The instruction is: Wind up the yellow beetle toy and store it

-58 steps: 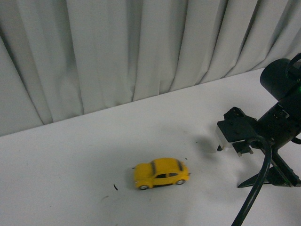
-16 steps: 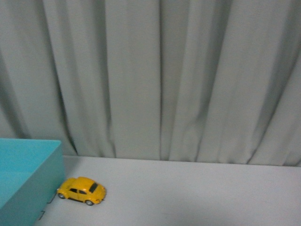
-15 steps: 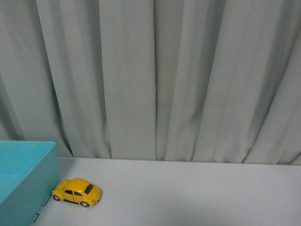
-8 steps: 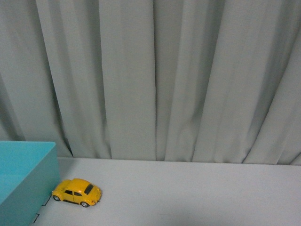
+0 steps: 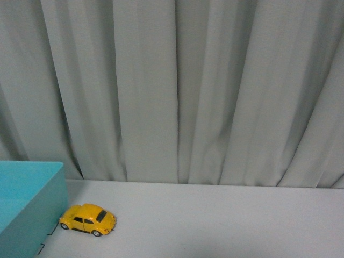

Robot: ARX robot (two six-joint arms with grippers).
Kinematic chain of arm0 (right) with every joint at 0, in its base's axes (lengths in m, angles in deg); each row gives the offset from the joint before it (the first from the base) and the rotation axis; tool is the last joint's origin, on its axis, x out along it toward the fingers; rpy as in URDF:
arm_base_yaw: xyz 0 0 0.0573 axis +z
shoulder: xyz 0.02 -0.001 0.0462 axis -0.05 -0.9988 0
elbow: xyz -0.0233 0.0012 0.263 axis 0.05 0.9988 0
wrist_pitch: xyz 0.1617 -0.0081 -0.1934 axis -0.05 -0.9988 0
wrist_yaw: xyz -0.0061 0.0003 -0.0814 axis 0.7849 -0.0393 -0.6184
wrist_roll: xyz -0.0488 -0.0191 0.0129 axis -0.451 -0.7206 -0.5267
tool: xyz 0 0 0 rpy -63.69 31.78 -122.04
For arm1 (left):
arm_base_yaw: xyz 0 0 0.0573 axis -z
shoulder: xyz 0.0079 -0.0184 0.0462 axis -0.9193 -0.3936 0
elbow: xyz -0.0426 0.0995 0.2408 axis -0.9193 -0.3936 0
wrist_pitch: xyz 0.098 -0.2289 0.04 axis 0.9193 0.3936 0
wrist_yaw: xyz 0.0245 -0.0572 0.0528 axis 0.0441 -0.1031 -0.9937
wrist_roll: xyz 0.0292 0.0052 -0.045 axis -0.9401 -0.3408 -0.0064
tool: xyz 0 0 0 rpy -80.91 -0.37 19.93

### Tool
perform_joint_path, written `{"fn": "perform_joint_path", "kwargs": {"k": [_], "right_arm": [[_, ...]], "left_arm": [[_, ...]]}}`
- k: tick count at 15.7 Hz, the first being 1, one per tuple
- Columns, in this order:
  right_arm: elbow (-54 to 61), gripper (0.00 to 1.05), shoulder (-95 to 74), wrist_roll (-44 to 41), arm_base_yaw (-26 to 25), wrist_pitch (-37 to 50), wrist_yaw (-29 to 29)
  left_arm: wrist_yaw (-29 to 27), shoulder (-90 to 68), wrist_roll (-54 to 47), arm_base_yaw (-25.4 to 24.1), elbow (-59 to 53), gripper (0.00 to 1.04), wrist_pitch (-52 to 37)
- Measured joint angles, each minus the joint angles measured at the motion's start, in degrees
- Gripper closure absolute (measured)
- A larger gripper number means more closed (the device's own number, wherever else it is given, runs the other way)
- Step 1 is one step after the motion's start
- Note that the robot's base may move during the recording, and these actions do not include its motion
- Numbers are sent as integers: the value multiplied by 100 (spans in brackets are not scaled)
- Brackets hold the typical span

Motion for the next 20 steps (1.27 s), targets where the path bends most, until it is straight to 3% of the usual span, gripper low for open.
{"fn": "perform_joint_path", "kwargs": {"k": [9,10,11,14,20], "right_arm": [[0,103,1137,0,0,-1104,0],[0,103,1274,0,0,-1316,-2],[-2,103,1895,0,0,-2164,0],[0,103,2124,2,0,-2162,-2],[0,39,2135,2,0,-2146,-2]], "left_arm": [[0,0,0,0,0,7,0],[0,0,0,0,0,7,0],[-2,0,0,0,0,7,2],[4,0,0,0,0,7,0],[0,0,0,0,0,7,0]]}}
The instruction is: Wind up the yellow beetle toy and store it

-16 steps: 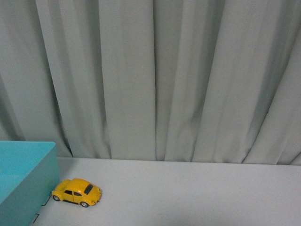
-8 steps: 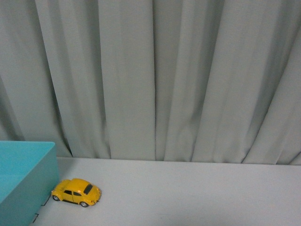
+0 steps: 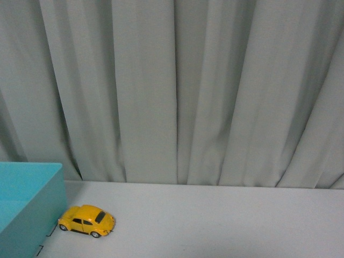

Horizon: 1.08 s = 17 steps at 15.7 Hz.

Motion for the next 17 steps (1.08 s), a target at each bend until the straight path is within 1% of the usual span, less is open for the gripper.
{"fn": "perform_joint_path", "kwargs": {"k": [1,2,3,4,7,8,9,10,11,12,13,15,17], "right_arm": [[0,28,0,0,0,-2,0],[0,14,0,0,0,0,0],[0,5,0,2,0,0,0],[0,7,0,0,0,0,0],[0,7,0,0,0,-2,0],[0,7,0,0,0,0,-2],[0,7,0,0,0,4,0],[0,7,-2,0,0,-2,0],[0,7,0,0,0,-2,2],[0,7,0,0,0,-2,0],[0,7,0,0,0,-2,0],[0,7,0,0,0,-2,2],[0,7,-7,0,0,-7,13]], "left_arm": [[2,0,0,0,0,7,0],[2,0,0,0,0,7,0],[2,0,0,0,0,7,0],[2,0,0,0,0,7,0],[11,-4,24,0,2,7,26],[385,-323,496,-151,295,7,879],[750,-966,1263,-376,651,7,1329],[1016,-1113,1694,-581,737,7,1029],[1126,-1346,1832,-697,892,7,686],[1266,-1784,1862,-780,1086,7,203],[1425,-2555,1808,-791,1268,7,-520],[1379,-3956,1502,-643,1657,7,-1598],[1285,-5071,1137,-352,2155,7,-2280]]}}
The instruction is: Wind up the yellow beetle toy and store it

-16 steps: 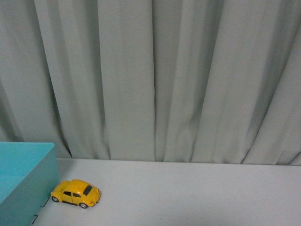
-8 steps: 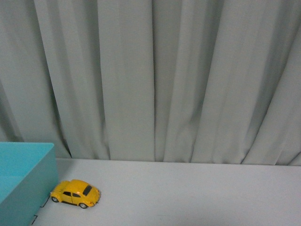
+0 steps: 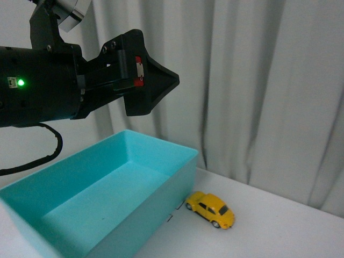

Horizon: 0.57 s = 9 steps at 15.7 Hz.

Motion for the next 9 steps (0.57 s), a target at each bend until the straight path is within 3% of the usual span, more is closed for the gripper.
{"fn": "perform_joint_path", "kwargs": {"k": [2,5,7,9], "right_arm": [[0,7,2,0,0,4,-11],[0,7,2,0,0,7,-11],[0,7,2,0,0,4,-13],[0,7,2,0,0,4,-13]], "left_arm": [[-85,-951,-487,280,487,7,-299],[208,-2277,-1521,612,1443,7,-216],[667,-2935,-2485,728,2131,7,284],[1095,-3510,-4164,916,3097,7,1591]]}}
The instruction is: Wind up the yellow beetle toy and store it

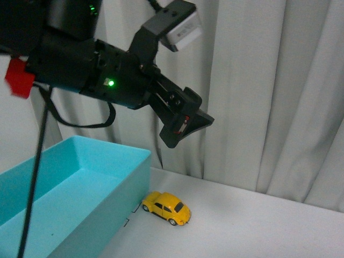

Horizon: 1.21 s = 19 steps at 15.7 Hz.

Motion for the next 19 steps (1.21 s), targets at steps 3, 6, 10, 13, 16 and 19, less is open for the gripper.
{"fn": "perform_joint_path", "kwargs": {"k": [3,6,10,13,16,19], "right_arm": [[0,7,0,0,0,0,2],[0,7,-2,0,0,0,0],[0,7,-2,0,0,0,2],[0,7,0,0,0,2,0],[0,7,0,0,0,0,0],[0,7,0,0,0,0,2]], "left_arm": [[-350,-717,-3147,319,1694,7,2857],[-1497,-1434,-5368,457,2387,7,4092],[-2455,-2330,-6693,584,2986,7,4319],[-2815,-2688,-6264,697,3167,7,4450],[-3032,-2981,-5643,706,3244,7,4489],[-3185,-3311,-5077,654,3252,7,4234]]}}
